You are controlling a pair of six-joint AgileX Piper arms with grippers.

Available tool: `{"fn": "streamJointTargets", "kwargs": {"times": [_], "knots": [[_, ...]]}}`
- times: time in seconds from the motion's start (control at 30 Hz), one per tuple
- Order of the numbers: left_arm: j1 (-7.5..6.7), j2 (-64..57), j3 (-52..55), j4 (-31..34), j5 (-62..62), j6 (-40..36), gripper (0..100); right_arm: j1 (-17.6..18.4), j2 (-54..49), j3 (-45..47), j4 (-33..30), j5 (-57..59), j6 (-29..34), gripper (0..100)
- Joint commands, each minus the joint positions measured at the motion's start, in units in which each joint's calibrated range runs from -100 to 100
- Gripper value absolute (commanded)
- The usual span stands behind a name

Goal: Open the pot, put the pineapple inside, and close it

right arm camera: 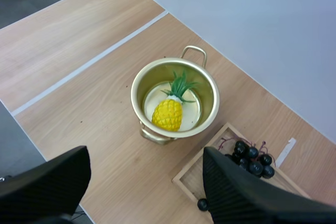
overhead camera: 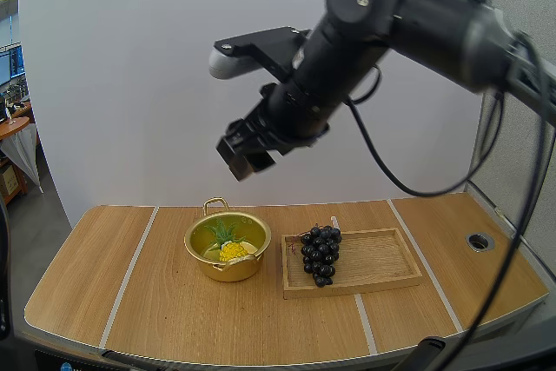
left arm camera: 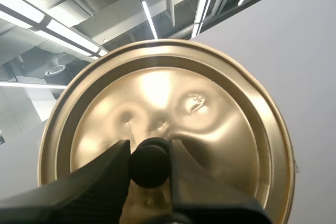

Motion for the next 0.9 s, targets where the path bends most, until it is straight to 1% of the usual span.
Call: {"fn": "streamJointTargets", "kwargs": {"times": [0.0, 0.17, 0.33, 0.6, 0.87], "knots": [[-0.24, -0.19, -0.31, 0.65, -1.92, -0.32, 0, -0.18, -9.19, 7.38, -1.01, 1.02, 1.88, 100], [-0.24, -0.19, -0.31, 0.65, -1.92, -0.32, 0, -0.25, -16.14, 15.32, -2.96, 1.02, 4.02, 100], [-0.24, -0.19, -0.31, 0.65, -1.92, -0.32, 0, -2.67, -22.34, 22.01, -2.26, 1.02, 4.02, 100], [-0.24, -0.19, -0.31, 0.65, -1.92, -0.32, 0, -6.19, -31.22, 27.18, -1.87, 1.02, 4.02, 100], [-0.24, -0.19, -0.31, 0.65, -1.92, -0.32, 0, -9.07, -36.51, 29.15, -1.87, 1.02, 4.02, 100]]}}
